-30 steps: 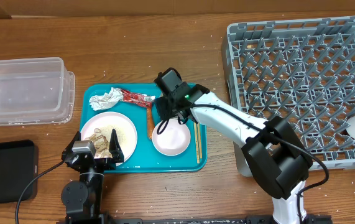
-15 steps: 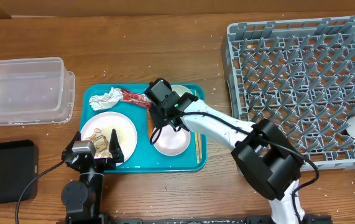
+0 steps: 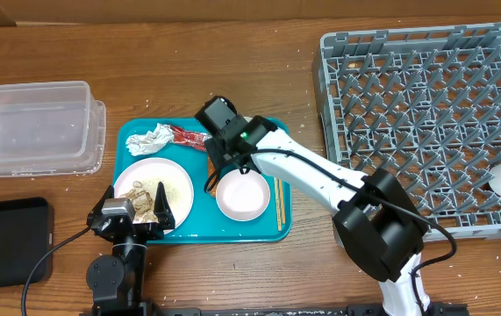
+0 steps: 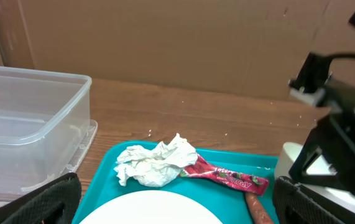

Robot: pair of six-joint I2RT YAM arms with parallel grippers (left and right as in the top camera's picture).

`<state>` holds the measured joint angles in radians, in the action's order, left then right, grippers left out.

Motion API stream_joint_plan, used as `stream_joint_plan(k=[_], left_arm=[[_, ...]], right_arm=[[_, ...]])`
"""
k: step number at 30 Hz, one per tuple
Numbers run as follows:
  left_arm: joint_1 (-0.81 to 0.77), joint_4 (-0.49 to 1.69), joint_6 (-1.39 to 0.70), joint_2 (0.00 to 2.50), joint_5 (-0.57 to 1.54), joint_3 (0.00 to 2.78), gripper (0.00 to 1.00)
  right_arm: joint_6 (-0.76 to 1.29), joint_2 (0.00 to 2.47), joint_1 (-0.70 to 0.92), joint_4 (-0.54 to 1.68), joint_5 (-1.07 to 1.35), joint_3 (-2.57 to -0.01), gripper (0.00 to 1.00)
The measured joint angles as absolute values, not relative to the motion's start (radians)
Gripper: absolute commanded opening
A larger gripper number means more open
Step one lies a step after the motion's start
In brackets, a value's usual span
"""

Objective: Sort waste into correct bins and load items into the dishwasher
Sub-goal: 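Grasp the second white bowl on the tray with the right gripper, then place the second white bowl upside down in the rack center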

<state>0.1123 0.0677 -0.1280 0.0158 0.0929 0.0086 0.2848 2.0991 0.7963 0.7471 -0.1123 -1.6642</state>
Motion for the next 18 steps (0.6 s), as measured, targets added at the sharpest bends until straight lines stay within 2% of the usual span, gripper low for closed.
stream_joint_plan(k=[5, 8, 10, 13, 15, 16, 18], left_arm=[[0.112, 0.068, -0.128, 0.016, 0.093, 0.009, 1.00], [0.112, 0.068, -0.128, 0.016, 0.093, 0.009, 1.00], [0.112, 0.068, -0.128, 0.016, 0.093, 0.009, 1.00], [0.112, 0.068, -0.128, 0.016, 0.093, 0.009, 1.00], [0.112, 0.067, -0.128, 0.016, 0.093, 0.009, 1.00], [0.112, 0.067, -0.128, 0.016, 0.093, 0.009, 1.00], [0.112, 0.068, -0.128, 0.016, 0.093, 0.009, 1.00]], right_arm=[[0.298, 2.028, 0.742, 0.871, -0.110, -1.734, 0.04], [0.307, 1.874, 0.611, 0.929, -0.107, -1.751, 0.04], [0.310, 1.779, 0.493, 0.960, -0.081, -1.761, 0.04], [0.289, 1.670, 0.217, 0.996, 0.065, -1.794, 0.04], [0.252, 1.656, 0.049, 1.005, 0.214, -1.796, 0.04], [0.205, 1.670, -0.091, 1.014, 0.391, -1.782, 0.04], [0.152, 1.715, -0.221, 0.995, 0.616, -1.746, 0.04]])
